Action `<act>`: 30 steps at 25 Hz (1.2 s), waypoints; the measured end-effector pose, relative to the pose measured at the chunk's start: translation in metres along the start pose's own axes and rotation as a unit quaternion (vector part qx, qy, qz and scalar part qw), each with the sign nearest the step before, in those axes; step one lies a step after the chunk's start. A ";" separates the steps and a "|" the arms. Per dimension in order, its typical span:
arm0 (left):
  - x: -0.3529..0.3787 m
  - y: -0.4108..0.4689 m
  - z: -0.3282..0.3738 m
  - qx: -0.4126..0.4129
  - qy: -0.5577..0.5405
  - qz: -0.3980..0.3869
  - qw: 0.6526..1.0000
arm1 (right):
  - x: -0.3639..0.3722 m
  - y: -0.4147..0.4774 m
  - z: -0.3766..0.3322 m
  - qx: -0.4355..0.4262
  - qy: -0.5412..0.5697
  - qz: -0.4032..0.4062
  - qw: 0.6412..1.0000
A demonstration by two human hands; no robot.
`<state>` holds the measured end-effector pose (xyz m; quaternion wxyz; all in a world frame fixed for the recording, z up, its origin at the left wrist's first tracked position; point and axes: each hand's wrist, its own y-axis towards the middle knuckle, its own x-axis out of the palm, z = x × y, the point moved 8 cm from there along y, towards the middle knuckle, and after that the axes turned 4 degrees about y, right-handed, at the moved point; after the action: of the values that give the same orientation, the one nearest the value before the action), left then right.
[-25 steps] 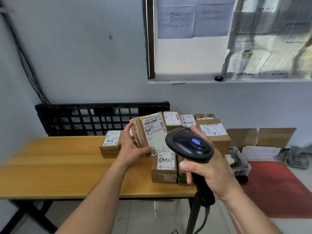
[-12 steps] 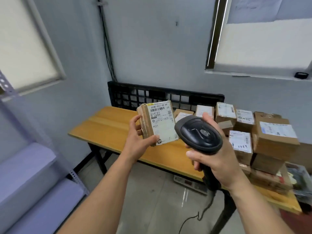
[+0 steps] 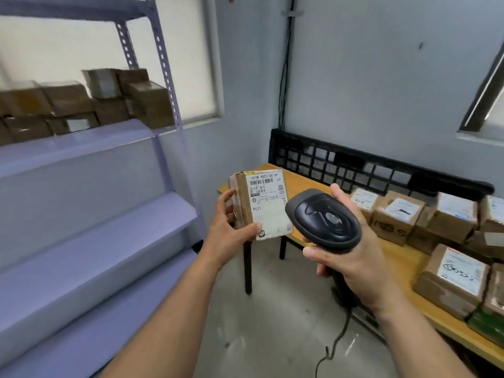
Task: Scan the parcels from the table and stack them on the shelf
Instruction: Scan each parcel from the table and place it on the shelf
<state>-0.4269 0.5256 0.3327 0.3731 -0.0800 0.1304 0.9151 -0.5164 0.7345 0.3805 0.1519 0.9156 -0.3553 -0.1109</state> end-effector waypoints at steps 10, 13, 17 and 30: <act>-0.219 -0.077 -0.036 -0.001 0.024 0.109 0.994 | 0.206 -0.011 -0.028 -0.022 0.035 -0.086 0.995; -0.283 -0.106 -0.046 -0.005 0.036 0.150 0.988 | 0.264 -0.015 -0.033 -0.026 0.047 -0.110 0.993; -0.354 -0.145 -0.058 -0.029 0.048 0.211 0.976 | 0.334 -0.016 -0.040 -0.019 0.063 -0.158 0.985; -0.570 -0.233 -0.103 -0.086 0.106 0.420 0.897 | 0.580 0.014 -0.057 -0.029 0.116 -0.351 0.929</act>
<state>0.1461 0.2775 0.3314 -0.0703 -0.1462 0.1119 0.9804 -0.0879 0.3395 0.3831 0.1696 0.9836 0.0117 -0.0601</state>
